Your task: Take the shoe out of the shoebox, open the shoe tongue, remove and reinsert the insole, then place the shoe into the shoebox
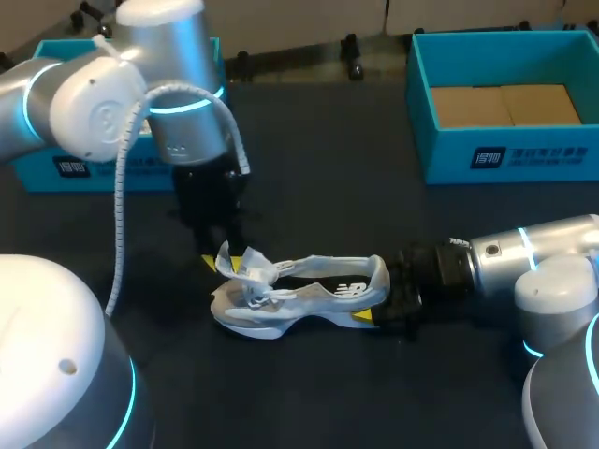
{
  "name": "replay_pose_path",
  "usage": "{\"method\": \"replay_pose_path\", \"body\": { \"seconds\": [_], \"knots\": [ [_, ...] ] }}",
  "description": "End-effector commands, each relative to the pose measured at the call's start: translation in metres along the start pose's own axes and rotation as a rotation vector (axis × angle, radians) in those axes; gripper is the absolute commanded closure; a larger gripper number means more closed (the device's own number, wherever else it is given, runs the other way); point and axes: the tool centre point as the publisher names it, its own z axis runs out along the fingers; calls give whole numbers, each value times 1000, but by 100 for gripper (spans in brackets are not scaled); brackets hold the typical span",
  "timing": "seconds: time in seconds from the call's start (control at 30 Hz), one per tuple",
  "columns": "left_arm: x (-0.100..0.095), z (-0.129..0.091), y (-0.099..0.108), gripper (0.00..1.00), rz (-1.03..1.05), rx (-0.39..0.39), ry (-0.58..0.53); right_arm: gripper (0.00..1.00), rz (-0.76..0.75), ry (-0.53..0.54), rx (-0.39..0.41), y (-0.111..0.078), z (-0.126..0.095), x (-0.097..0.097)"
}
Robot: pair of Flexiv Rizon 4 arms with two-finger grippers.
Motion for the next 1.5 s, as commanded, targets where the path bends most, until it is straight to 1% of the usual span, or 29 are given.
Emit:
{"method": "replay_pose_path", "body": {
  "seconds": [0.03, 0.07, 0.13, 0.23, 0.33, 0.43, 0.53, 0.6, 0.73, 0.87, 0.9, 0.93, 1.0, 1.03, 1.07, 1.23, 1.3, 1.33, 1.37, 1.4, 1.43, 1.5],
  "knots": [
    [-10, -10, 12, 51, 20, 37, 63, 100, 0, -1, 4, 0, 2, 1],
    [-11, -13, 13, 48, 26, 51, 64, 100, 0, -1, 4, 0, 2, 1],
    [-10, -21, 15, 36, 43, 66, 70, 100, 0, -1, 4, 0, 2, 1],
    [-4, -38, 19, 33, 71, 87, 89, 100, 0, -1, 4, 0, 2, 1],
    [5, -53, 23, 33, 111, 100, 108, 100, 0, -1, 4, 0, 2, 1],
    [18, -63, 28, 33, 157, 115, 115, 100, 0, -1, 4, 0, 2, 1],
    [34, -69, 29, 35, 191, 138, 102, 100, 0, -1, 4, 0, 2, 1],
    [45, -73, 30, 40, 220, 149, 93, 100, 0, -1, 4, 0, 2, 1],
    [65, -83, 35, 42, 306, 147, 88, 100, 0, -1, 4, 0, 2, 1],
    [81, -91, 42, 44, 426, 108, 79, 100, 0, -1, 4, 0, 2, 1],
    [84, -93, 42, 47, 448, 93, 76, 100, 0, -1, 4, 0, 2, 1],
    [87, -95, 43, 53, 484, 74, 65, 100, 0, -1, 4, 0, 2, 1],
    [92, -97, 44, 70, 546, 50, 46, 100, 0, -1, 4, 0, 2, 1],
    [94, -98, 45, 76, 566, 46, 42, 100, 0, -1, 4, 0, 2, 1],
    [97, -100, 46, 100, 600, 35, 30, 100, 0, -1, 4, 0, 2, 1],
    [106, -106, 53, 100, 736, 31, -16, 100, 0, -1, 4, 0, 2, 1],
    [110, -108, 56, 100, 813, 10, -49, 100, 0, -1, 4, 0, 2, 1],
    [113, -109, 57, 100, 845, -11, -66, 100, 0, -1, 4, 0, 2, 1],
    [114, -110, 56, 100, 886, -52, -94, 100, 0, -1, 4, 0, 2, 1],
    [115, -111, 54, 100, 892, -73, -92, 100, 0, -1, 4, 0, 2, 1],
    [117, -113, 50, 100, 879, -123, -78, 100, 0, -1, 4, 0, 2, 1],
    [117, -113, 50, 100, 879, -123, -78, 100, 0, -1, 4, 0, 2, 1]
  ]
}}
